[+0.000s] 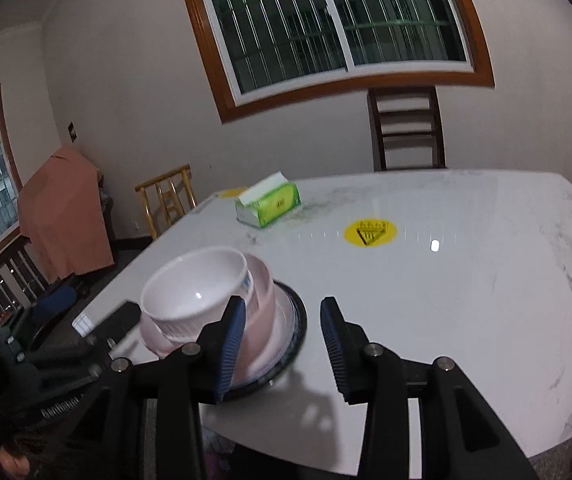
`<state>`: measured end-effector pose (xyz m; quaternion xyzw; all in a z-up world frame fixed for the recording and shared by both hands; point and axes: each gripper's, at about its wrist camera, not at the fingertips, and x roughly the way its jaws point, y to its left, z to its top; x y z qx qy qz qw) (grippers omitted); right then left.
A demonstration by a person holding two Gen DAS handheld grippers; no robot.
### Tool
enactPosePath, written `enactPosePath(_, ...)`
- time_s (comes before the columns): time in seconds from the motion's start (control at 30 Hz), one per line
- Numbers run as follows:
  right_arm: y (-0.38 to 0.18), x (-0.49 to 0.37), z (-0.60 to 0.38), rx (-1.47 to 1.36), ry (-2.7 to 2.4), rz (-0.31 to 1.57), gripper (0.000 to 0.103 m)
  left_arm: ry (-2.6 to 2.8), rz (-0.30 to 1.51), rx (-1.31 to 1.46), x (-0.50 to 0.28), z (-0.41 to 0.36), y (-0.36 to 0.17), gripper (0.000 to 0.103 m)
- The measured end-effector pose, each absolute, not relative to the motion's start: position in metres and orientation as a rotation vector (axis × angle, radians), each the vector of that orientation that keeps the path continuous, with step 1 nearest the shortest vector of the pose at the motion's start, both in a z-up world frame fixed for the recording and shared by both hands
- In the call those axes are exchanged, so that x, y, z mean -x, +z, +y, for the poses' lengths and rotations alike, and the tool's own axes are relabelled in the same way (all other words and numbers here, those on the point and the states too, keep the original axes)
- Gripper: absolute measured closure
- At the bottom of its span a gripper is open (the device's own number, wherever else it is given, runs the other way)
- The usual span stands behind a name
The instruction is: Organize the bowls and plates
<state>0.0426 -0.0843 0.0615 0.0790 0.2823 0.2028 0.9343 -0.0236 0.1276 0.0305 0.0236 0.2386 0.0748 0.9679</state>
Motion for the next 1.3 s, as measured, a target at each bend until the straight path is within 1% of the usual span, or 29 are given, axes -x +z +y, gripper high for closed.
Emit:
enactPosePath(0.13, 0.064, -0.037, -0.075, -0.139, 0.410, 0.549, 0.061, 0.154, 0.474, -0.051, 0.024, 0.126, 0.030, 0.000)
enactPosePath(0.43, 0.058, -0.031, -0.072, -0.150, 0.419, 0.579, 0.060, 0.151, 0.478, -0.053, 0.025, 0.124, 0.027, 0.000)
enactPosePath(1.3, 0.061, -0.018, -0.065, -0.124, 0.442, 0.569, 0.060, 0.152, 0.483, -0.039, 0.026, 0.124, 0.031, 0.000)
